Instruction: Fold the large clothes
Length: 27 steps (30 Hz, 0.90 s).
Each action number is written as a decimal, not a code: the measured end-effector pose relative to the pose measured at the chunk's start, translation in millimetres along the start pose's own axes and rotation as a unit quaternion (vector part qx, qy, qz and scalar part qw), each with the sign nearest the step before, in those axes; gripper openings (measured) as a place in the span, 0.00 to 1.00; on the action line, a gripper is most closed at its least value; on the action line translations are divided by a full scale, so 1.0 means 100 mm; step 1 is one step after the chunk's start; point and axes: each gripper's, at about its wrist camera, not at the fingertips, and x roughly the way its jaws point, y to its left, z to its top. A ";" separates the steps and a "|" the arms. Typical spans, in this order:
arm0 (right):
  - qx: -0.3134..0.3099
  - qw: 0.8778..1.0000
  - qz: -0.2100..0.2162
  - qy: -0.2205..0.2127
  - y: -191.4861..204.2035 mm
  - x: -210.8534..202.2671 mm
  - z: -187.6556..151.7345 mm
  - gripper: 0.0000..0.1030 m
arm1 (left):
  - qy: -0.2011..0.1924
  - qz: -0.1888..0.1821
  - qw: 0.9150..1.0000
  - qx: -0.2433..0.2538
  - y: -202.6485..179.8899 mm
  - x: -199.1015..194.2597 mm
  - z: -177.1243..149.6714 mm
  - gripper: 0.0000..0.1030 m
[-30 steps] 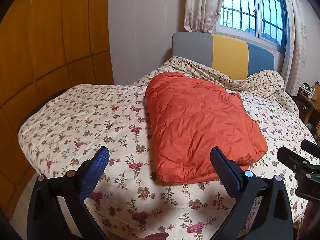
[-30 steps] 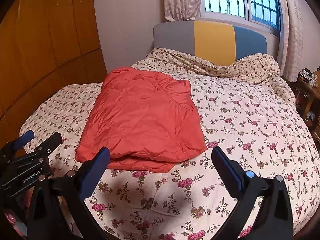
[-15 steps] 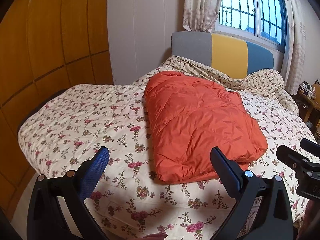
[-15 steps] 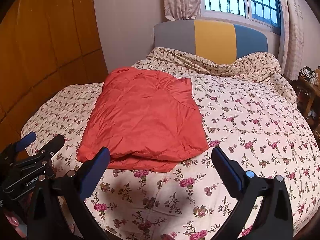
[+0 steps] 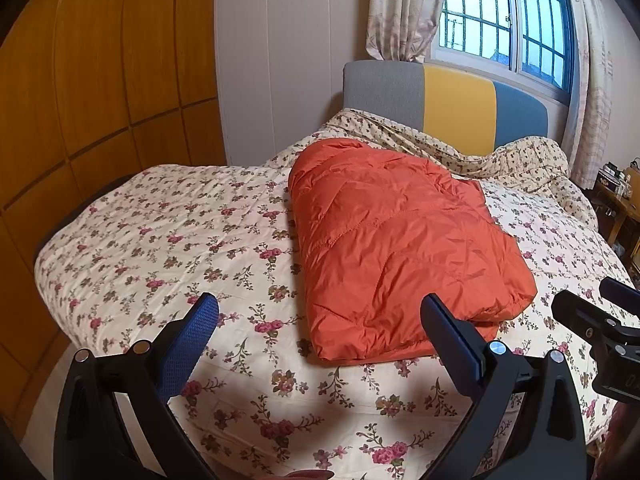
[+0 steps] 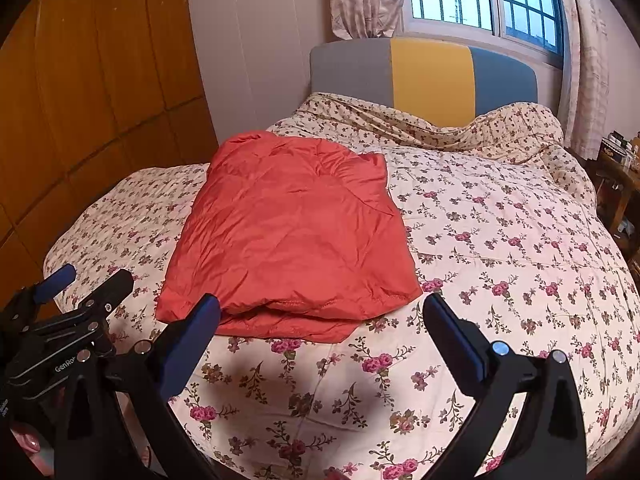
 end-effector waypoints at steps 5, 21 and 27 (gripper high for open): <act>0.001 1.000 0.001 0.002 0.00 0.01 0.00 0.98 | -0.001 0.001 1.000 0.001 0.00 0.00 0.00 0.97; 0.000 1.000 0.002 0.009 -0.02 0.05 -0.03 0.98 | 0.004 -0.031 0.999 -0.013 -0.01 0.02 -0.05 0.97; 0.006 1.000 0.001 0.019 -0.07 0.13 -0.05 0.98 | 0.024 -0.021 0.999 -0.012 -0.01 0.11 -0.07 0.97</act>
